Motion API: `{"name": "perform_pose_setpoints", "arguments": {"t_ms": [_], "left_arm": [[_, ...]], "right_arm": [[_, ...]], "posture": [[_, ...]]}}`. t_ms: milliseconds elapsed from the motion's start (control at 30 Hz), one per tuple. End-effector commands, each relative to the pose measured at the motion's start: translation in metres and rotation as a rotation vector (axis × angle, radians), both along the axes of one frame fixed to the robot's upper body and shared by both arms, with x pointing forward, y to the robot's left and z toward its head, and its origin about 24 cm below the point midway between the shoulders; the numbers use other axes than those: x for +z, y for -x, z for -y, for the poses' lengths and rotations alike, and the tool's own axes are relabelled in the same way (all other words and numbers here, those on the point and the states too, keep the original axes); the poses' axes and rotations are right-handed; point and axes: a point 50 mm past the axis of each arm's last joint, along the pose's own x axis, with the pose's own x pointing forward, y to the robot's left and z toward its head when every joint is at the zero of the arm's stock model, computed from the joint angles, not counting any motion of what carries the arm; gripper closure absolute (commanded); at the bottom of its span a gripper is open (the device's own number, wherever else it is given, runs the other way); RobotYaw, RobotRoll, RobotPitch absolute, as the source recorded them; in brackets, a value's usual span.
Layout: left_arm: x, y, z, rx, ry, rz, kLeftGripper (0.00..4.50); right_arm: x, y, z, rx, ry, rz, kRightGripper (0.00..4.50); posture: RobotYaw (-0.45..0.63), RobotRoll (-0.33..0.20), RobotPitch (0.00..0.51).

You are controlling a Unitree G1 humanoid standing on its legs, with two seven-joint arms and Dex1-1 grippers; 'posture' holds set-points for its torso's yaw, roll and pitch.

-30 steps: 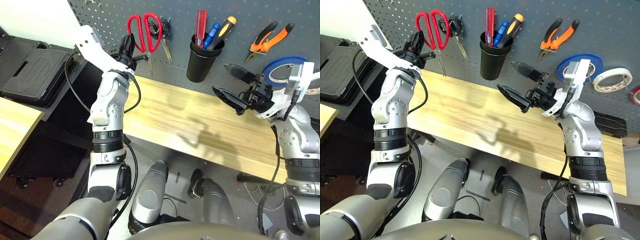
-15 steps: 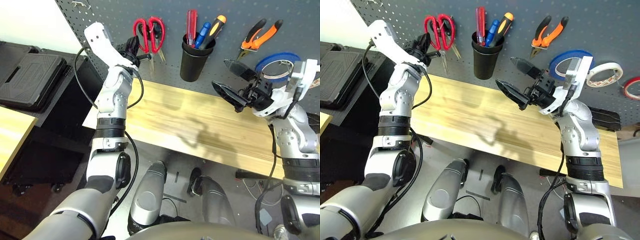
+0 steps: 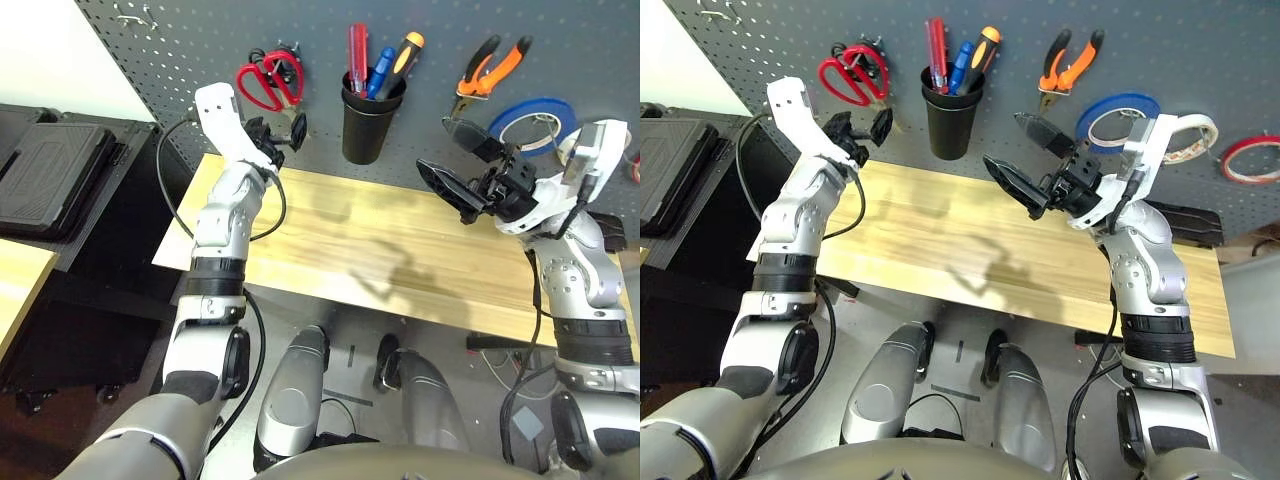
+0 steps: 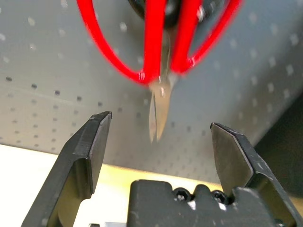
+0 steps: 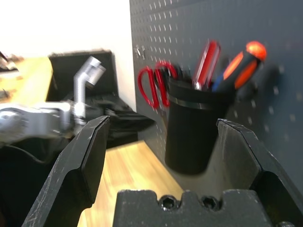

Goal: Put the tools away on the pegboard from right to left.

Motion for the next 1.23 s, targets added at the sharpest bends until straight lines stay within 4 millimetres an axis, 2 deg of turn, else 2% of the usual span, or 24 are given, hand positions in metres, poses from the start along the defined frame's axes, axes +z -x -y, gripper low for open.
{"name": "perform_pose_setpoints", "arguments": {"t_ms": [33,133,300,467,767,967,1233], "left_arm": [[-0.019,0.025,0.000,-0.090,-0.083,0.024,0.04],[-0.038,0.041,-0.017,-0.055,-0.124,0.013,0.04],[-0.052,0.050,-0.046,0.036,-0.171,0.017,0.04],[-0.055,0.049,-0.075,0.137,-0.212,0.057,0.04],[-0.055,0.044,-0.100,0.193,-0.193,0.086,0.04],[-0.059,0.043,-0.113,0.248,-0.194,0.076,0.04],[-0.059,0.045,-0.123,0.308,-0.182,0.074,0.04]], "right_arm": [[-0.025,0.001,0.009,-0.120,0.062,-0.069,0.00],[-0.044,-0.003,0.019,-0.308,0.073,-0.124,0.00],[-0.063,-0.006,0.036,-0.587,0.033,-0.175,0.00],[-0.082,-0.008,0.061,-0.913,-0.008,-0.208,0.00],[-0.106,-0.001,0.110,-1.343,-0.045,-0.225,0.00],[-0.107,-0.002,0.119,-1.401,-0.050,-0.207,0.00],[-0.108,-0.011,0.119,-1.400,-0.052,-0.206,0.00]], "posture": [[0.29,0.000,0.195],[0.29,0.000,0.196],[0.27,0.000,0.197],[0.25,0.000,0.196],[0.19,0.000,0.192],[0.17,0.000,0.193],[0.19,0.000,0.193]]}}
